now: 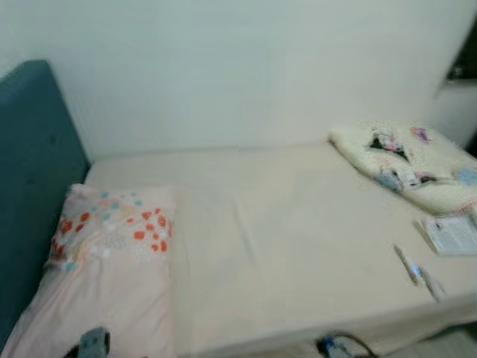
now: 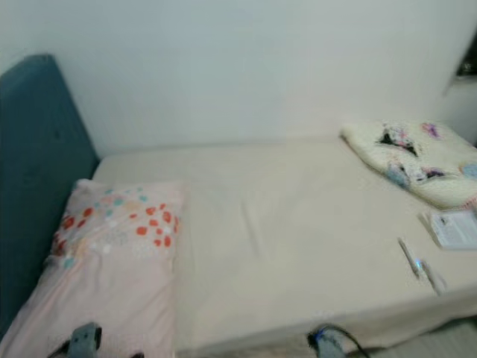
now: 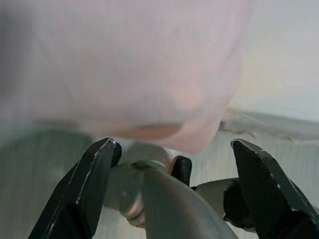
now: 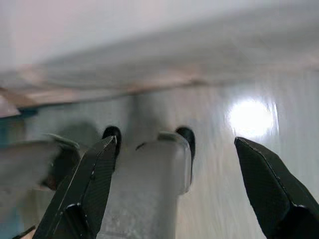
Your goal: Clean up the room
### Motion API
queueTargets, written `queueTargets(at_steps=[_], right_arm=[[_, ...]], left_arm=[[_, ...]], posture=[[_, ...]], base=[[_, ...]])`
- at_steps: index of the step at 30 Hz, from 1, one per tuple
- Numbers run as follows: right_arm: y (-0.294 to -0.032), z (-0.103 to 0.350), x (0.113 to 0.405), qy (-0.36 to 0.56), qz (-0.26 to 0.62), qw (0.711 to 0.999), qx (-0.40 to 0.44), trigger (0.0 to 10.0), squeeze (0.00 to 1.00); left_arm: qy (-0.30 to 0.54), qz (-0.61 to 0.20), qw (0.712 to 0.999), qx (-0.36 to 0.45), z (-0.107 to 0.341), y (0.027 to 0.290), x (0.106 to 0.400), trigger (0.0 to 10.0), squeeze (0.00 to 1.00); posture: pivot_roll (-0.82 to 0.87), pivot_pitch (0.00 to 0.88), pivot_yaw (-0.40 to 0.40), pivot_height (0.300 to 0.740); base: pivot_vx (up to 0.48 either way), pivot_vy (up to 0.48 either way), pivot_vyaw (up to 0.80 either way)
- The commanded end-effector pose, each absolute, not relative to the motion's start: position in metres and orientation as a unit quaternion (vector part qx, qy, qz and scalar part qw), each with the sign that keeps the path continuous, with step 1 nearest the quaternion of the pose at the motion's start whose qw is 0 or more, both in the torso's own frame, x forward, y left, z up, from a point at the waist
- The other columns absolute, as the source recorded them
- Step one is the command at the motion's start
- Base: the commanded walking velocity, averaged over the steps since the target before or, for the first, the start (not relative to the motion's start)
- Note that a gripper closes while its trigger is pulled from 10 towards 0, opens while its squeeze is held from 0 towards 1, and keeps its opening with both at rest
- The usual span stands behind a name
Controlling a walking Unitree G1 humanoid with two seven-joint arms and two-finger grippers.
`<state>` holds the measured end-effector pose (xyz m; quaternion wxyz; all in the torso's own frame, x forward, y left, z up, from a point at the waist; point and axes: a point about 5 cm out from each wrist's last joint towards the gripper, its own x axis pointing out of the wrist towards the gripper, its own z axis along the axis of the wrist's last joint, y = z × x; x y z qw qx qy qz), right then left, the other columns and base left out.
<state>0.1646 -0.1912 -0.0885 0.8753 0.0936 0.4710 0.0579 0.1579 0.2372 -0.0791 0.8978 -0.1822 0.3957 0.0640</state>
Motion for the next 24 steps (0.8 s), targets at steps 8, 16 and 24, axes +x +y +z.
queueTargets(at_steps=[8, 16, 24], right_arm=[[-0.198, -0.093, 0.152, 0.496, 0.047, 0.863, 0.087, 10.0, 0.0], [-0.209, -0.095, 0.147, 0.501, 0.008, 0.861, 0.086, 10.0, 0.0], [-0.213, -0.093, 0.149, 0.497, -0.005, 0.863, 0.089, 10.0, 0.0]], left_arm=[[0.424, 0.055, 0.885, -0.185, -0.088, 0.228, 0.144, 10.0, 0.0], [0.42, 0.039, 0.889, -0.181, -0.086, 0.224, 0.153, 10.0, 0.0], [0.413, 0.031, 0.892, -0.179, -0.083, 0.222, 0.161, 10.0, 0.0]], posture=[[0.02, 0.0, -0.024, 0.74], [0.01, 0.0, -0.02, 0.74], [0.01, 0.0, -0.019, 0.74]], base=[[0.0, -0.469, 0.3], [0.0, -0.47, 0.0], [0.0, -0.471, 0.0]])
